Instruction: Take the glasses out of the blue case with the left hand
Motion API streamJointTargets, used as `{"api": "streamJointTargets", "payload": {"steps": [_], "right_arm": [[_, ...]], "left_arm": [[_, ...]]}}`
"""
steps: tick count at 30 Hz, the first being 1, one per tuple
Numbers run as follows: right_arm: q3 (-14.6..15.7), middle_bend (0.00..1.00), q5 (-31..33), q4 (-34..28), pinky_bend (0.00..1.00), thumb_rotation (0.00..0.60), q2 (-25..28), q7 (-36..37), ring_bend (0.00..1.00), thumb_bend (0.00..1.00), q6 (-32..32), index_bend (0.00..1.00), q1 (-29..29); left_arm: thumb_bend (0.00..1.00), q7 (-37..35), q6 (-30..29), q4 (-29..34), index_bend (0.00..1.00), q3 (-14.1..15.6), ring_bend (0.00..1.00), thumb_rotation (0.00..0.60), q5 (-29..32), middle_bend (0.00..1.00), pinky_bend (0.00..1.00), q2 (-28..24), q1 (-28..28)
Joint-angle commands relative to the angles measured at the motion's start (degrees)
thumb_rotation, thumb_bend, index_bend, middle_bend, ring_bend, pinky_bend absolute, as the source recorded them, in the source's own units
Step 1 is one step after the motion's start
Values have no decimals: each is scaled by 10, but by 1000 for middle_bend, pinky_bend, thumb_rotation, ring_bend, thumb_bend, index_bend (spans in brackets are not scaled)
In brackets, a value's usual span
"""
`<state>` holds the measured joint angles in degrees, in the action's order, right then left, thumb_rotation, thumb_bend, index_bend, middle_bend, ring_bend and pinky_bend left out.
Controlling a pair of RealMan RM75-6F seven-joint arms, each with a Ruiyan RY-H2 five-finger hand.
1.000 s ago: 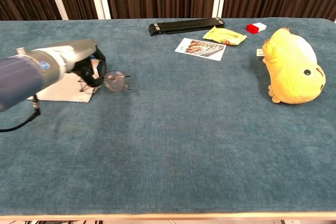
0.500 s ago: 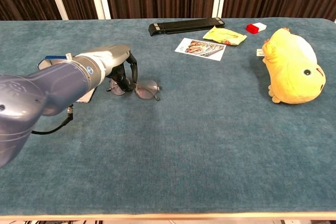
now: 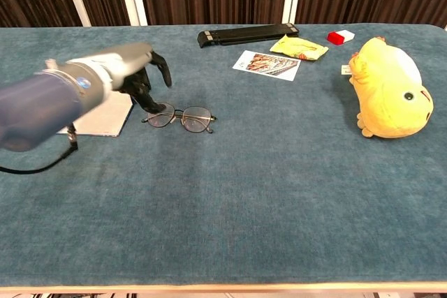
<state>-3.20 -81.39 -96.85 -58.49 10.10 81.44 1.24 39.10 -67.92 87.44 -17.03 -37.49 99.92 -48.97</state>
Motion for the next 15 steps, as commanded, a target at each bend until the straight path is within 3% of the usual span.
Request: {"api": "streamJointTargets", "payload": {"steps": [1, 4, 6, 10, 15], "right_arm": [[0, 0, 0, 0, 199, 600, -1, -2, 0, 159, 0, 0, 0], [1, 0, 2, 1, 200, 600, -1, -9, 0, 158, -2, 0, 0], [1, 0, 2, 0, 200, 600, -1, -13, 0, 158, -3, 0, 1], [1, 0, 0, 3, 200, 600, -3, -21, 0, 158, 2, 0, 0], [1, 0, -3, 5, 200, 600, -6, -28, 0, 158, 7, 0, -1]], "left_arm": [[266, -60, -47, 97, 53, 64, 565, 600, -101, 591, 692, -95, 74], [254, -79, -71, 139, 0, 107, 269, 600, -151, 234, 467, -151, 113], [220, -99, -98, 160, 0, 143, 112, 600, -199, 81, 320, -192, 146], [123, -131, -141, 170, 0, 195, 12, 600, -264, 0, 181, -244, 198], [88, -165, -176, 160, 0, 236, 0, 600, -309, 0, 58, -281, 250]]}}
